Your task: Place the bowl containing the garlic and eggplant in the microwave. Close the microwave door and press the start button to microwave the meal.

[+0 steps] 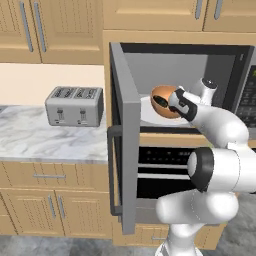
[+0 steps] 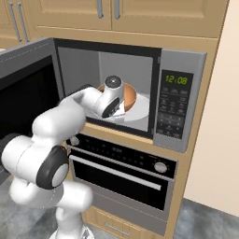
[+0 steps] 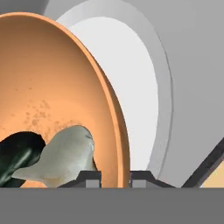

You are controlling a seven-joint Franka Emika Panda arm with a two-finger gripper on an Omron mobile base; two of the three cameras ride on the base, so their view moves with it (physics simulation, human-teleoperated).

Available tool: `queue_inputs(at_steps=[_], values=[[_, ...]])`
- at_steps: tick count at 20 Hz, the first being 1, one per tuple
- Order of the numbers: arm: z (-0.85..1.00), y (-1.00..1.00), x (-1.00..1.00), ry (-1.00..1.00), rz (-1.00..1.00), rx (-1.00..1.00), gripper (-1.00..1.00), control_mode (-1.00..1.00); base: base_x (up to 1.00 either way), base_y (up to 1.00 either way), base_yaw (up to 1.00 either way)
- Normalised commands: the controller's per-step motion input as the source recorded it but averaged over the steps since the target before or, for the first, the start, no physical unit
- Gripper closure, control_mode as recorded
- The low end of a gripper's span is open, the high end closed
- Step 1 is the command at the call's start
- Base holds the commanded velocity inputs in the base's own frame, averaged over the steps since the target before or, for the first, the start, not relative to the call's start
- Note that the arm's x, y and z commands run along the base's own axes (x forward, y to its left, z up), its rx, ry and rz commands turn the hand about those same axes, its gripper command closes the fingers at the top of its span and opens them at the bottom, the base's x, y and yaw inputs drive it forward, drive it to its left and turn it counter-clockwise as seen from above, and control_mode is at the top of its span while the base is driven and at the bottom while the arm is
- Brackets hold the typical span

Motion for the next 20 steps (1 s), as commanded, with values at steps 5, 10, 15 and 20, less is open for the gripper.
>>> queue_inputs(at_steps=[5, 10, 15, 20], values=[[-0.03, -0.01, 0.42, 0.02, 0.0, 0.0, -1.0, -1.0, 0.0, 0.0, 0.0], [0.0, 0.0, 0.13, 0.04, 0.0, 0.0, -1.0, -1.0, 0.0, 0.0, 0.0], [0.0, 0.01, -0.01, -0.03, 0.0, 0.0, -1.0, -1.0, 0.0, 0.0, 0.0], [0.0, 0.12, -0.1, -0.17, 0.0, -0.01, -1.0, -1.0, 0.0, 0.0, 0.0]])
